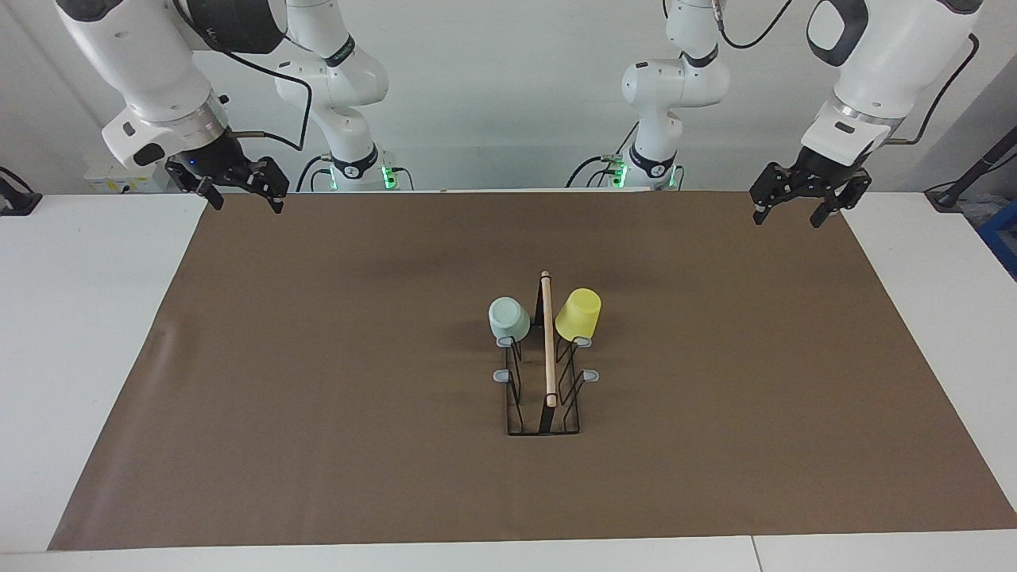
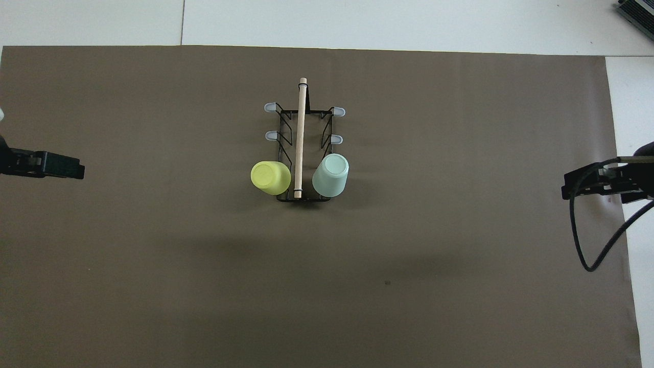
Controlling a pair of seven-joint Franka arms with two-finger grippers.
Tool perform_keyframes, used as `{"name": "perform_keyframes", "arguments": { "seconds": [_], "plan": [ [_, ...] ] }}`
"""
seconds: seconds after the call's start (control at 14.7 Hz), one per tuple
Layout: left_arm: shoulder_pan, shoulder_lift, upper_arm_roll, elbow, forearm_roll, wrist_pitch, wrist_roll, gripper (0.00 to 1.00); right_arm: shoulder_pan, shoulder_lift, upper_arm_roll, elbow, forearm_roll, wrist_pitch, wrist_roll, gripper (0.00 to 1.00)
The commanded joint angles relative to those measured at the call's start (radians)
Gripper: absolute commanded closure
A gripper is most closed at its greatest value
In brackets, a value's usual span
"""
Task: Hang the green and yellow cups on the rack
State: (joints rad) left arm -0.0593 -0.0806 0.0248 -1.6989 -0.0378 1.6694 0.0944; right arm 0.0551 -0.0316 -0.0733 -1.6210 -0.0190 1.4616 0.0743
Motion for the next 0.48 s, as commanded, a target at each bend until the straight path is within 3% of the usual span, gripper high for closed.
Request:
{"name": "perform_keyframes", "arguments": {
  "seconds": [0.0, 0.41],
  "plan": [
    [0.007, 0.012, 0.001, 0.045, -0.014, -0.042, 0.002, 0.0, -0.017, -0.005, 0.006, 0.003, 0.019, -0.012, -0.019, 0.0],
    [0.007, 0.013, 0.001, 0.05, -0.011, -0.063, -0.004, 0.0, -0.017, -0.005, 0.007, 0.003, 0.019, -0.012, -0.019, 0.0]
  ]
}}
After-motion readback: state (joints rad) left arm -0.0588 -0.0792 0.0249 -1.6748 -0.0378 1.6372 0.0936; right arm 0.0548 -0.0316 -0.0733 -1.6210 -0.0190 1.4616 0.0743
